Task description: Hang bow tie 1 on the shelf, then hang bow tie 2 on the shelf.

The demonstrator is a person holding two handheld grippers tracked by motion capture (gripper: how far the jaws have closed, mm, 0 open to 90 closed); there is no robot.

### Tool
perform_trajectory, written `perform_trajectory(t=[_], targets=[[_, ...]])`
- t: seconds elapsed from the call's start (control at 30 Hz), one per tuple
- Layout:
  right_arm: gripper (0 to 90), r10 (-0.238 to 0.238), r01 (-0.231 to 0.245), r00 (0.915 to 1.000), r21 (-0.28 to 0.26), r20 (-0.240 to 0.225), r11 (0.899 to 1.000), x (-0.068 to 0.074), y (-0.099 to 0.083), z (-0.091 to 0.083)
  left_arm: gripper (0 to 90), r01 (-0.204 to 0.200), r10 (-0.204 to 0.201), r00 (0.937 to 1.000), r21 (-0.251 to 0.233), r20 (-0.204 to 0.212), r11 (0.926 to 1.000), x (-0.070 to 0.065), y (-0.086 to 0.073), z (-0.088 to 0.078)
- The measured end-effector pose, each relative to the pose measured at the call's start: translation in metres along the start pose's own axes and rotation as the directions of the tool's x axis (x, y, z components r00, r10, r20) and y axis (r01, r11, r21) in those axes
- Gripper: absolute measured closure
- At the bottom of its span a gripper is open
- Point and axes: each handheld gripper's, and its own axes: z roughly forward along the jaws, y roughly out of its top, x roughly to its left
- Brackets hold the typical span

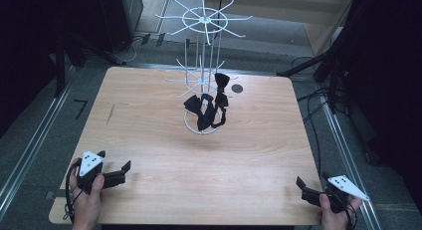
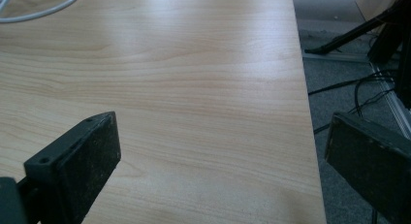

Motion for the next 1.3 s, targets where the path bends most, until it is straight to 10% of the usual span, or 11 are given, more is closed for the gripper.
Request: perform_trajectory(t=[0.37, 1.3], targets=[[0.0, -0.085, 0.092, 0.9951, 0.159, -0.050, 0.983, 0.043, 0.011, 0.033, 4.4, 0.000, 0.000, 1.0000, -0.002, 0.002, 1.0000, 0.000, 0.000, 0.000], [0.0, -0.015, 0.017, 0.9978, 0.032, -0.065, 0.999, 0.033, 0.010, 0.023, 4.4, 0.002, -0.002, 1.0000, 0.000, 0.009, 1.0000, 0.001, -0.001, -0.001]])
